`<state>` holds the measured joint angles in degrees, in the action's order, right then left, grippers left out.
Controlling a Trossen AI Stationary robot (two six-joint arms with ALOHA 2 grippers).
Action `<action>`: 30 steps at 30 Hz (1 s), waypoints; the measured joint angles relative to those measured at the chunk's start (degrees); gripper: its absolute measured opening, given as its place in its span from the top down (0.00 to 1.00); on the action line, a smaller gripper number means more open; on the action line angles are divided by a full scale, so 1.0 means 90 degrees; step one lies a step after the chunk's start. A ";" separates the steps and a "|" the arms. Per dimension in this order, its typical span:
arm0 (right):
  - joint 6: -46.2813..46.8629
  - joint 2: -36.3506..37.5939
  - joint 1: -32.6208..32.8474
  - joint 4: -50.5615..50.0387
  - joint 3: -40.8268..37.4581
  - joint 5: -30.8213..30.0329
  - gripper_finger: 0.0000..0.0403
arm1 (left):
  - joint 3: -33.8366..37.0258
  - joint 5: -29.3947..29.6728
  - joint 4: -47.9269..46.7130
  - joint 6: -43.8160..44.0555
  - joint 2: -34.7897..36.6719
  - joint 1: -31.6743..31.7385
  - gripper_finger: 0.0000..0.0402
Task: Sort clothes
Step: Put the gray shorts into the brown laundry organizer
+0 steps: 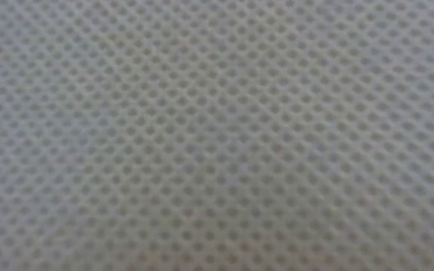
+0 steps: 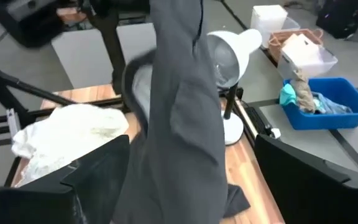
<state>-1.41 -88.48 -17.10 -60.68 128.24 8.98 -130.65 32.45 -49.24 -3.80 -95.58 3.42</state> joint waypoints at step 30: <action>0.0137 -0.1104 0.0112 0.1041 0.0032 -0.0166 0.65 | 0.0017 -0.0495 0.0317 0.0086 -0.0234 0.0000 0.97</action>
<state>-0.18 -98.42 -16.10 -51.31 128.53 7.49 -130.49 27.99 -46.38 -3.02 -97.68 3.42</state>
